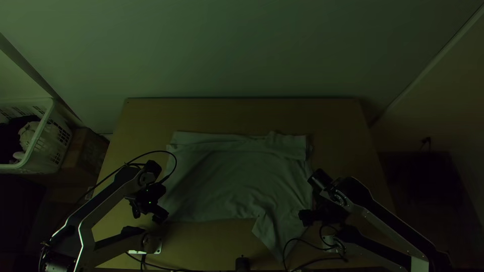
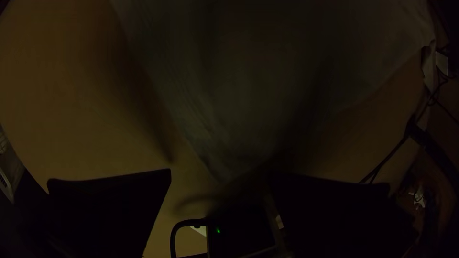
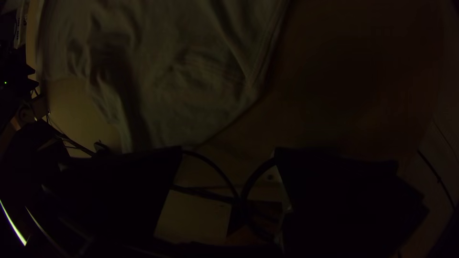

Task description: Fold the t-shirt

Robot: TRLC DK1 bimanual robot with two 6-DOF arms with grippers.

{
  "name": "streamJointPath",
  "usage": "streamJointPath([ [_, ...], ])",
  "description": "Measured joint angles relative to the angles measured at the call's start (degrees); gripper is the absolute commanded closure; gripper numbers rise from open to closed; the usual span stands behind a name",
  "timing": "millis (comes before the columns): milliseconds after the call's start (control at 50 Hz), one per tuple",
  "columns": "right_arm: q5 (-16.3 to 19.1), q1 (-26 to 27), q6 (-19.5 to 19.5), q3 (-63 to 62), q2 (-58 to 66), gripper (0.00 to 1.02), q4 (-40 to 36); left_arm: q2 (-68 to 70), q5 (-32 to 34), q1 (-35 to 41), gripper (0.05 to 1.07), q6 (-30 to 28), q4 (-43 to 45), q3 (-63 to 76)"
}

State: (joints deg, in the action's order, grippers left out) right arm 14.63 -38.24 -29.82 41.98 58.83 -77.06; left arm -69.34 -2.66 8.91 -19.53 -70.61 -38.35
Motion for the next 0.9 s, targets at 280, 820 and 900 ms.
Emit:
streamJointPath([
  [280,0.00,-0.28,0.00,-0.94,4.44,0.08,0.04,-2.19,0.00,4.46,0.25,0.04,1.62,0.00],
  [820,4.52,-6.38,0.09,-1.53,17.49,0.10,6.51,0.85,2.01,4.48,1.04,0.42,9.53,0.48],
  [900,5.40,-6.91,0.24,-1.53,19.04,0.10,6.69,0.90,2.21,3.80,1.04,0.39,9.73,0.50],
])
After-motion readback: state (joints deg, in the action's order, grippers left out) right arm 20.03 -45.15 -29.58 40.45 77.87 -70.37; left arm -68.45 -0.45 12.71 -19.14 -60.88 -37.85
